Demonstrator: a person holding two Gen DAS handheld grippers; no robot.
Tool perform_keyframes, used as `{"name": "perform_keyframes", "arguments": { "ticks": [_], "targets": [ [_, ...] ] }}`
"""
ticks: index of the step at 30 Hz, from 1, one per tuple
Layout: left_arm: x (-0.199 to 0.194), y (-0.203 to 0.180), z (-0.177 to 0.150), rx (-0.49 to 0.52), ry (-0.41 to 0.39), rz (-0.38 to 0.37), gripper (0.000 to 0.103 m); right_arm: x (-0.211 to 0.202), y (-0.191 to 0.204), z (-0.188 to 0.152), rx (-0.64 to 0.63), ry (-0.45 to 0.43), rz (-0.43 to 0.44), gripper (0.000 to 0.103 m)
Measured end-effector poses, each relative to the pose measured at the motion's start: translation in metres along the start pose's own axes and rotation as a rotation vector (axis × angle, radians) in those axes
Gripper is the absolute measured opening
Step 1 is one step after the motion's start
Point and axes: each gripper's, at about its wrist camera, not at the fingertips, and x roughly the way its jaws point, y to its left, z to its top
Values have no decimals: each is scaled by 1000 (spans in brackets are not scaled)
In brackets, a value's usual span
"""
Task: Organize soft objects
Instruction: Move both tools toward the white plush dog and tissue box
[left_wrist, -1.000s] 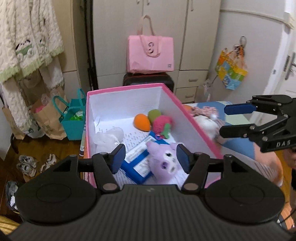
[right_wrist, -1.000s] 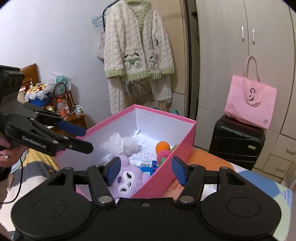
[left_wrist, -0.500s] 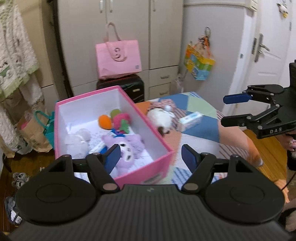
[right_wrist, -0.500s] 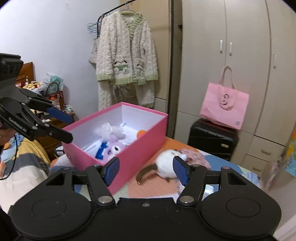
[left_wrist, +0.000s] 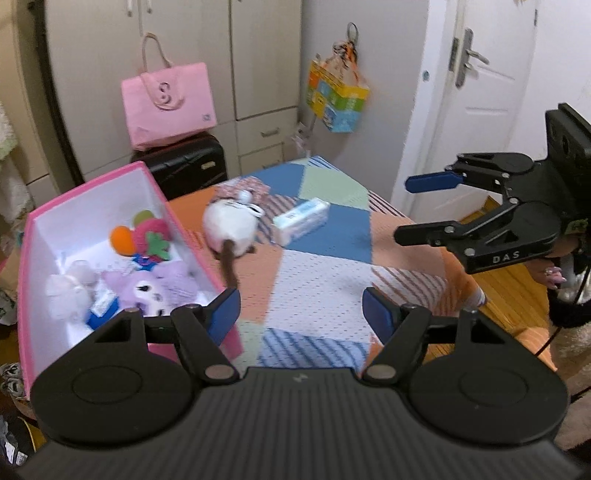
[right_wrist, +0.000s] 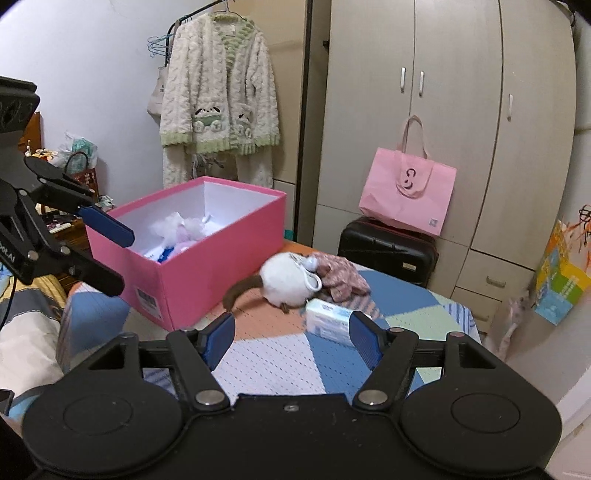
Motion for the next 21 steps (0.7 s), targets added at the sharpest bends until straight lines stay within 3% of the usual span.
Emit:
{"name": "perform_keyframes", "arguments": {
  "ticks": [7,16,21],
  "targets": [
    [35,-15,4,-3,8,-44,72,9,-25,-11,55,7,12,74],
    [90,-11,8,-88,-36,-79,74,37,-56,-17,120,26,31,74],
    [121,-6,10,-106,-91,11,78,66,-74,-6,144,43,54,74]
  ]
}}
